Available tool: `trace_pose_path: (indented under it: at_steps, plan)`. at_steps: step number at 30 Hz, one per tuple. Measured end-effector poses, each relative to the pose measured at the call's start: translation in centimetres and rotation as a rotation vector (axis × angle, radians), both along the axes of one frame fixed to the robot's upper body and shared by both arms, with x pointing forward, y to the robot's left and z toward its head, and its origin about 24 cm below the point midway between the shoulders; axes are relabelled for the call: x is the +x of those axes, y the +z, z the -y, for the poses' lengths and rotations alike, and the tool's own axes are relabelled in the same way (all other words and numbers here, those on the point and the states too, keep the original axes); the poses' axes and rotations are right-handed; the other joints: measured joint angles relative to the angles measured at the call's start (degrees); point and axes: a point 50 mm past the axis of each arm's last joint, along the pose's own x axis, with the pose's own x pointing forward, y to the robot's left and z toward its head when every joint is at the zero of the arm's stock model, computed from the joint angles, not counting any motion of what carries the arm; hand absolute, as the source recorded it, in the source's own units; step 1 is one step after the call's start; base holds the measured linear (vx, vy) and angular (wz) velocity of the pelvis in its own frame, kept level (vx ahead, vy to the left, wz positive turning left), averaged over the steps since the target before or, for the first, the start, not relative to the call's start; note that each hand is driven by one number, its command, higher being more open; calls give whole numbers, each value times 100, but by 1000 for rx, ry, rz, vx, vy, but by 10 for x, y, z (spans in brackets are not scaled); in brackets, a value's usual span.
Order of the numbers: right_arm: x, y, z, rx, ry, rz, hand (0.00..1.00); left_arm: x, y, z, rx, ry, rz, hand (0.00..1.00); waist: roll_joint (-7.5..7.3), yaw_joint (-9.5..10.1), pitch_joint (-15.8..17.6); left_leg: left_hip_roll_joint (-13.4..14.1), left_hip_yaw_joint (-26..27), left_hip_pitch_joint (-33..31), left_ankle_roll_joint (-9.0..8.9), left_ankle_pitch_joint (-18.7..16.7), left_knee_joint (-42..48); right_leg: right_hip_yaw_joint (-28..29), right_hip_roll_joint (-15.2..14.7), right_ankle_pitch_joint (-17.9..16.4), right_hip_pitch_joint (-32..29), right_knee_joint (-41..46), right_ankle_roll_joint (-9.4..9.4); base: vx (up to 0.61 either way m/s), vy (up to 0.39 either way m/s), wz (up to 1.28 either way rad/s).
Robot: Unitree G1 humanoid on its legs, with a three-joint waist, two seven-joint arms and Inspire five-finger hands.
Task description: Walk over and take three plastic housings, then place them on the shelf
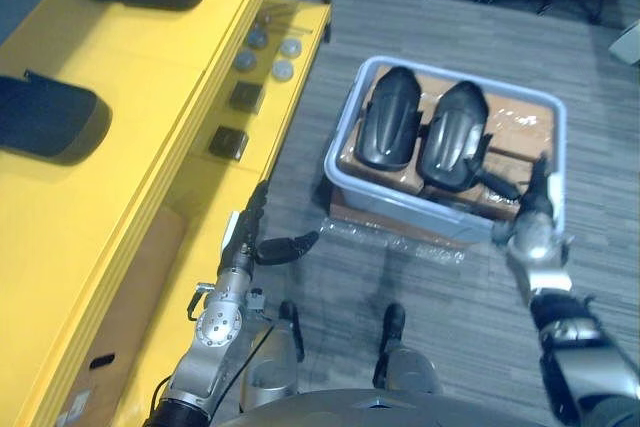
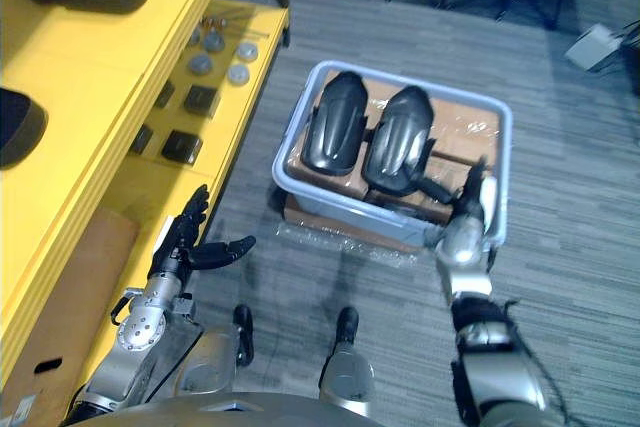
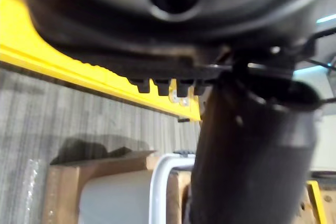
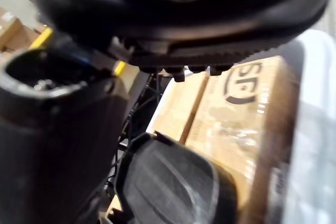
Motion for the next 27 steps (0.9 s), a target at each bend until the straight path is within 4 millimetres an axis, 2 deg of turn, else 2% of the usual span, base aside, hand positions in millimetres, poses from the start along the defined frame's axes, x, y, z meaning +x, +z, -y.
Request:
trace_pose_path:
  at_steps: [2,3,4,6,9,14,18,22,27]
  plan:
    - [12,32,9,-37,-16,74,100,3,3,1,-2,-4,16,100,47,73,161,-1,-68,-208,26,-22,142,-34,2,69,-113,-3,3,-109,23,10]
    - [15,41,10,-46,-16,95,100,3,3,1,-2,-4,21,100,54,75,236,-2,-93,-249,30,-21,183,-60,2,93,-120,-4,-10,-114,20,13]
    - [23,60,12,-60,-20,136,100,3,2,1,-2,-5,15,100,49,88,407,-1,-139,-348,59,-45,303,-102,3,128,-136,-5,-11,-107,21,11]
    - [26,67,15,-71,-28,139,100,3,0,2,-5,-11,6,100,54,131,455,0,-149,-428,74,-64,362,-115,3,169,-191,-5,-26,-75,19,2]
    - [29,81,30,-103,-71,95,100,2,-15,0,-8,-2,-42,100,89,259,506,2,-178,-667,115,-129,550,-256,2,247,-323,-6,-41,-70,31,0]
    - [27,109,58,-116,-197,36,100,-9,-55,-11,-44,78,-218,100,174,446,752,10,-241,-919,155,-215,852,-349,-2,285,-409,-6,-21,-59,38,3]
    - [22,115,73,-80,-290,-35,100,-20,-74,-12,-44,134,-295,100,238,589,878,12,-282,-1025,160,-229,930,-407,-1,289,-484,-5,-16,-58,24,4]
    - [22,117,74,-62,-323,-56,100,-19,-73,-7,-84,145,-269,100,296,611,928,14,-294,-1114,156,-238,980,-424,-1,289,-525,-2,-15,-27,7,-1]
    - [15,125,83,-41,-401,-78,100,-17,-72,0,-115,145,-254,100,441,686,1010,12,-335,-1257,159,-241,1036,-485,-1,289,-673,16,-14,-58,19,1]
